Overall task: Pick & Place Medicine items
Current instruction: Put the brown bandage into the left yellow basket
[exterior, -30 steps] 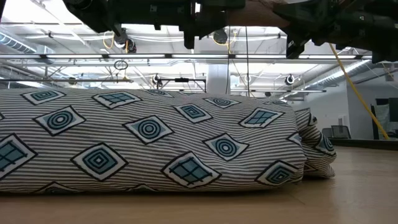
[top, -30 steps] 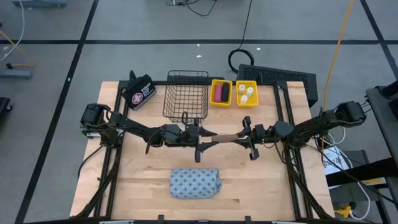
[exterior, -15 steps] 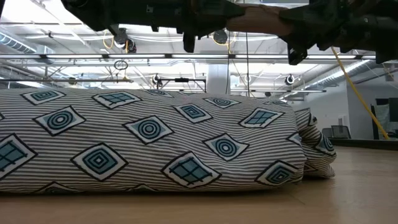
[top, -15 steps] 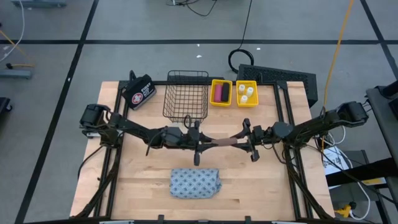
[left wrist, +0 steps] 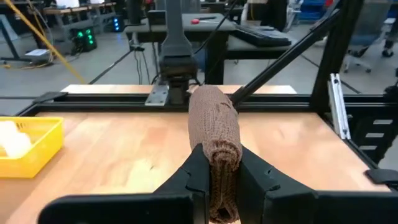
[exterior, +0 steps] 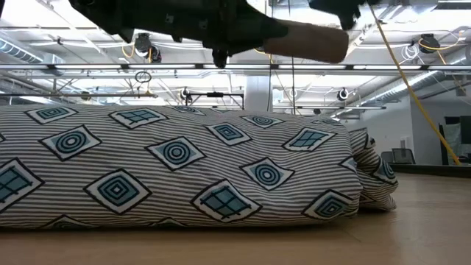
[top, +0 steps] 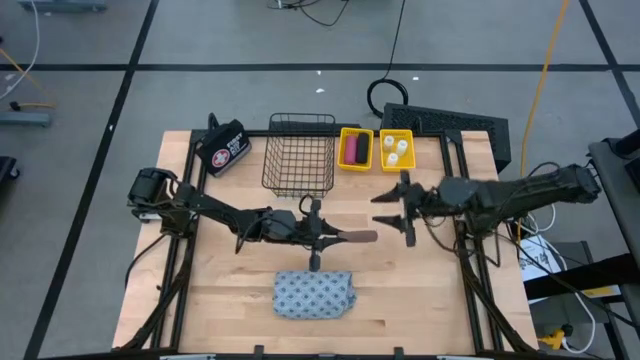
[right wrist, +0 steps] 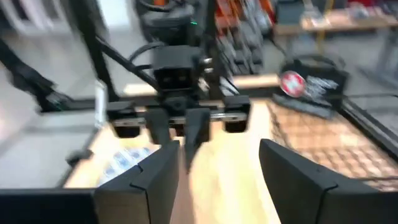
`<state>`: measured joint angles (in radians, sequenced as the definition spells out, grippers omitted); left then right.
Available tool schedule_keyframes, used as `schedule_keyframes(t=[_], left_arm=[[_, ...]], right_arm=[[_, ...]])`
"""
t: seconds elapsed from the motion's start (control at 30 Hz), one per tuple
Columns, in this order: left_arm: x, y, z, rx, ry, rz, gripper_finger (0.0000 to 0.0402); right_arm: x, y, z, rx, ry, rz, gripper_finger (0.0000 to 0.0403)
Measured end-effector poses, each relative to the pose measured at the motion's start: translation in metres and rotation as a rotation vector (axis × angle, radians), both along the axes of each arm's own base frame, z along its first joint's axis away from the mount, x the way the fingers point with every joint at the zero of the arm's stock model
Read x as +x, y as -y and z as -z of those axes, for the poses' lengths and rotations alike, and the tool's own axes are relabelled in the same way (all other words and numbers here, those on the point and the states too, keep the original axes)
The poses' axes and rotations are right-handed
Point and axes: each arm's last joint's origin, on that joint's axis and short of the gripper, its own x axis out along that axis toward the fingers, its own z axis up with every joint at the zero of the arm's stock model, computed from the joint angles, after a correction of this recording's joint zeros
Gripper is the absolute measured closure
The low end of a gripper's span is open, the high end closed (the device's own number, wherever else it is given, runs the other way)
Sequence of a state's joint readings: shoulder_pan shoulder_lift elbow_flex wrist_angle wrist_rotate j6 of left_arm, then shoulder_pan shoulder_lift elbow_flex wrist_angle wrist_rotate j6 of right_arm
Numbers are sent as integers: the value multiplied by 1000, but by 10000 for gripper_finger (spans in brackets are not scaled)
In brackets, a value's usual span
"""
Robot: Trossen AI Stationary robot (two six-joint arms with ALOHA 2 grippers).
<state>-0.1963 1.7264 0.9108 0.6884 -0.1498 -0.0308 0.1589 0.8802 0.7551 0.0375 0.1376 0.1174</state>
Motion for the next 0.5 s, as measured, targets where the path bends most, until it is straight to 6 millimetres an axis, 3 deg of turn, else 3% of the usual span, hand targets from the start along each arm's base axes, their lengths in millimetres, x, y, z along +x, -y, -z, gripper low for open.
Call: schedule_keyframes(t=[0.13,0.27,0.37,0.5], left_arm=[[0,-1,-1,4,8,0,361],[1,-4,-1,8,8,-11,361],[1,-5,0,6,-1,-15,361],[1,-7,1,0,-5,-26,361]], right_arm=[[20,-2,-49,-47,-239,25,193],[49,-7,-81,-93,-481,16,192],[72,-11,-92,-141,-655,2,192],[100,-16,-91,-172,-856,-8,190]])
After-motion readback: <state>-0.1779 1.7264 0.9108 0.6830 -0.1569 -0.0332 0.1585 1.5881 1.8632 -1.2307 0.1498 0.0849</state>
